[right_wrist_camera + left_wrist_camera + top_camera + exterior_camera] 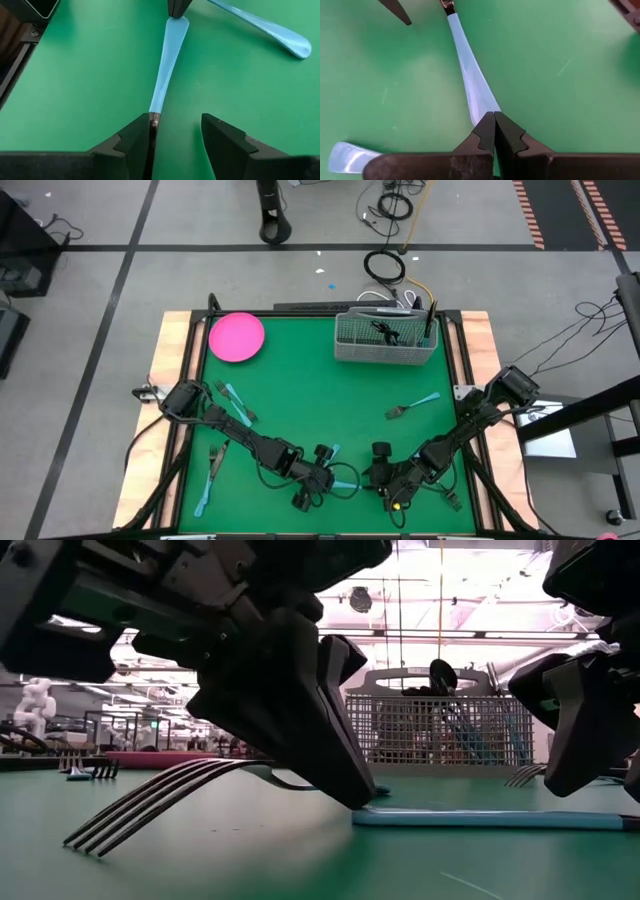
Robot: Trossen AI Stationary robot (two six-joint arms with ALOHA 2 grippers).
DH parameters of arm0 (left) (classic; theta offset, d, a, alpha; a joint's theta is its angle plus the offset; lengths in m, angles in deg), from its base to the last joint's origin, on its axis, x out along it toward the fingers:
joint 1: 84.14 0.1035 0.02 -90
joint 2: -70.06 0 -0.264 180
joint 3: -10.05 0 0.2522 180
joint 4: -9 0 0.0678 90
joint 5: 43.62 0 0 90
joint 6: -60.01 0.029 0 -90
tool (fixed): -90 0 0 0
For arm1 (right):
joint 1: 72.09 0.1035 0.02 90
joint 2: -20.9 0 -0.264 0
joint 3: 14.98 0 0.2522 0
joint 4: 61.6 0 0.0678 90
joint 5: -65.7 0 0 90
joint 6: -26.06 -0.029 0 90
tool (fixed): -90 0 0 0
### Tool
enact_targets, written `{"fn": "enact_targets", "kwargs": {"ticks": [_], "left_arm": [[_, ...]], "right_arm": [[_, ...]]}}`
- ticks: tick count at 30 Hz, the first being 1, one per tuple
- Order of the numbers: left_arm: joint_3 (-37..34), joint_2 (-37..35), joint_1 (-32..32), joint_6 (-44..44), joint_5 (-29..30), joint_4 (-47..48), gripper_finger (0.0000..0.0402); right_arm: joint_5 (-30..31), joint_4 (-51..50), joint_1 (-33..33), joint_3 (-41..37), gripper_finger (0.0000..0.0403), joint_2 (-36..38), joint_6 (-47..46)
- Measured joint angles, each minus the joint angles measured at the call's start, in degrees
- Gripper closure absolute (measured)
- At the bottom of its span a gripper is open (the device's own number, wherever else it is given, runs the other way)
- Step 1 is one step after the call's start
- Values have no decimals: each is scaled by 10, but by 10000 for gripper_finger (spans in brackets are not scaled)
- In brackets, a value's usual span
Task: Sort silverware
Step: Put the right black knife into the cutlery rack with the other black knives
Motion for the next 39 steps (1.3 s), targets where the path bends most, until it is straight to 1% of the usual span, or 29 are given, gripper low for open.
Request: {"fn": "enact_targets", "kwargs": {"ticks": [7,13,19,27,29,34,37,39], "left_arm": [[3,19,8,-27,-45,-14,402],[3,20,9,-31,-49,-11,401],[2,24,9,-31,-49,-9,402],[-1,25,5,-33,-39,-13,401],[-17,25,5,-46,-39,-38,401],[-76,24,5,-90,-59,-147,402],[-84,24,5,-97,-60,-163,402],[-84,24,5,-97,-60,-163,401]], "right_arm": [[-12,17,0,0,234,3,-8],[-26,50,1,0,234,3,-34],[-24,20,1,0,234,3,-54],[-24,42,1,0,234,-27,-58],[-18,54,1,1,234,-38,-58],[-5,57,4,2,234,-55,-52],[3,48,12,3,242,-63,-46],[8,32,21,4,256,-67,-55]]}}
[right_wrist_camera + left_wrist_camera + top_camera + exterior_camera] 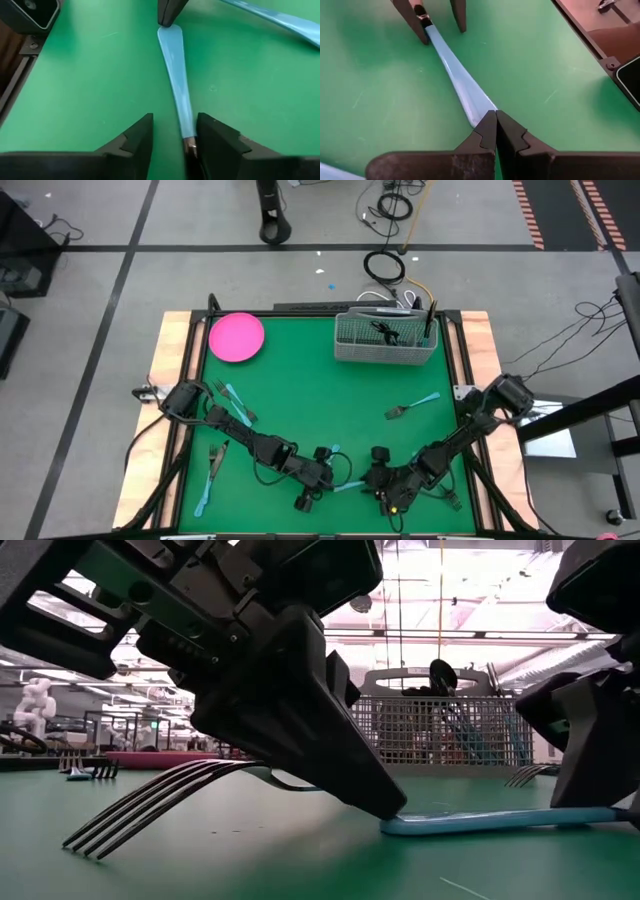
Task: Sort silverware
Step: Put the right black knife into the cutlery rack with the other black knives
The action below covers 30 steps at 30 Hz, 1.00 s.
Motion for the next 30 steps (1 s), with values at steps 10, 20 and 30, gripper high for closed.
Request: {"fn": "enact_targets", "kwargs": {"ticks": [10,20,30], "left_arm": [[0,0,0,4,-2,3,402],[-1,-6,-4,29,16,-3,401],[-5,-49,-24,128,129,13,368]], "right_arm": [[27,-16,23,1,362,-10,-6],[34,-10,24,-2,397,-5,6],[39,-42,22,-8,401,68,55]]}}
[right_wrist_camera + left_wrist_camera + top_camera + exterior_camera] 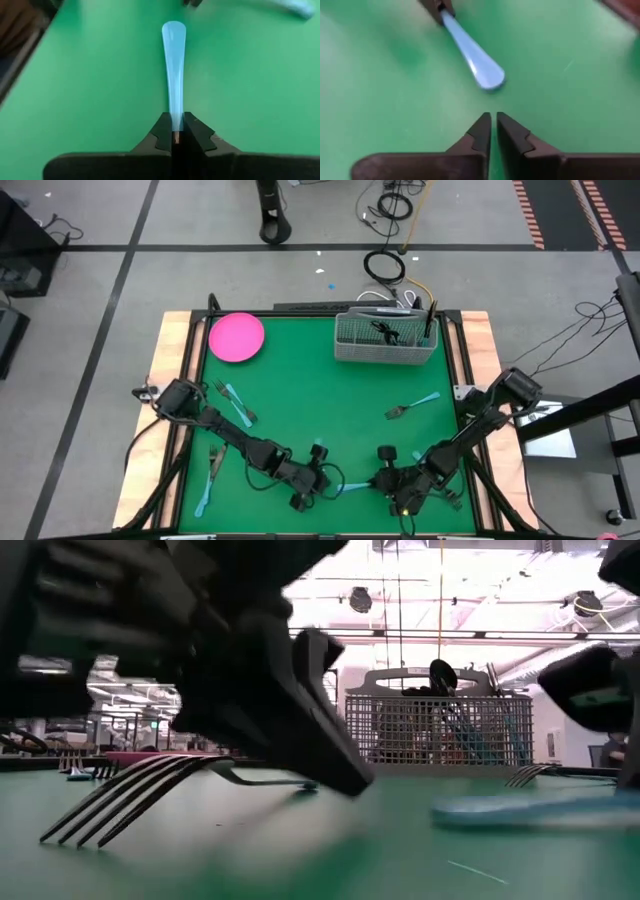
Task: Sort silverware
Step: Put the right black knife into the cutlery rack with the other black knives
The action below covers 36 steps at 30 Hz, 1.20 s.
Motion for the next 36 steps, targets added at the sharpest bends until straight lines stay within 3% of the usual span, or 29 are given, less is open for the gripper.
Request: {"fn": "enact_targets", "kwargs": {"ticks": [7,19,21,24,27,30,33,36], "left_arm": [[3,-48,3,19,4,-27,290],[3,-120,48,-32,0,68,207],[3,-132,70,-47,-52,77,196],[3,-151,121,-93,-187,84,182],[4,-163,181,-197,-337,79,174],[4,-162,234,-314,-446,85,173],[4,-159,271,-389,-499,86,173],[4,-154,291,-422,-504,90,173]], "right_arm": [[56,-1,-9,1,402,40,34],[58,-32,-55,3,403,75,115],[47,-32,-67,3,403,75,153],[45,-32,-83,3,403,75,207],[46,-31,-99,3,403,75,256],[47,-25,-113,3,403,75,310],[48,-24,-126,9,403,75,355],[47,-22,-135,25,403,75,397]]}}
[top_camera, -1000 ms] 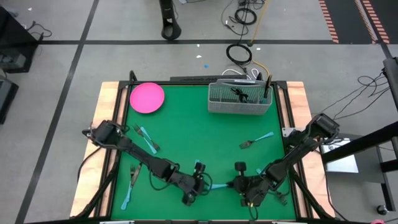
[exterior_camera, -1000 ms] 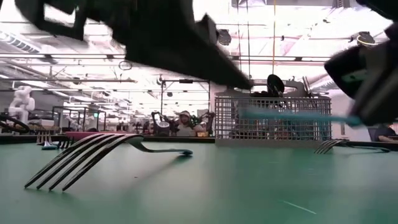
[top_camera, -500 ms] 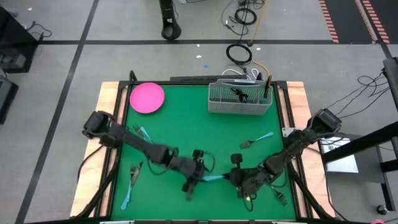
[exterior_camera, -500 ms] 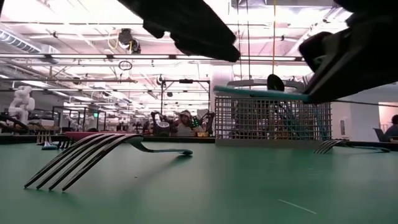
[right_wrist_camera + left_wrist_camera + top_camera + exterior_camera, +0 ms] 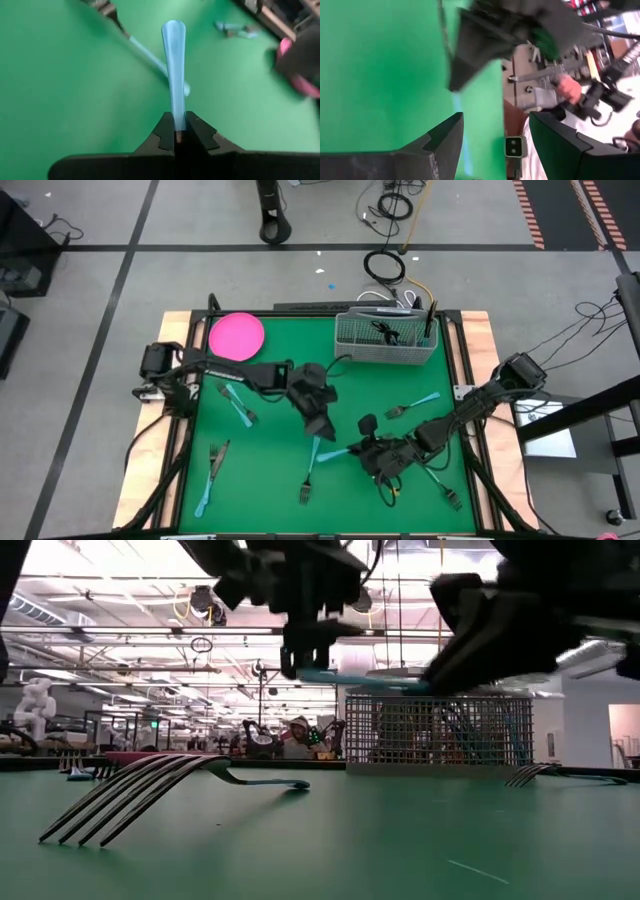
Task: Sort silverware
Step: Put the right black knife into the cutlery rack with the other black knives
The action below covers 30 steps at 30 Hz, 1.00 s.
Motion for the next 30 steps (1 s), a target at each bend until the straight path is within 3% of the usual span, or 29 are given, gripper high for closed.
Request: {"fn": "enact_targets", "kwargs": {"ticks": [9,30], "left_arm": [[0,57,-3,-46,-30,-58,172],[0,79,-26,-30,18,-39,173]], "right_arm": [[-23,-41,-22,30,403,1,86],[-48,-37,-66,31,403,1,153]]}}
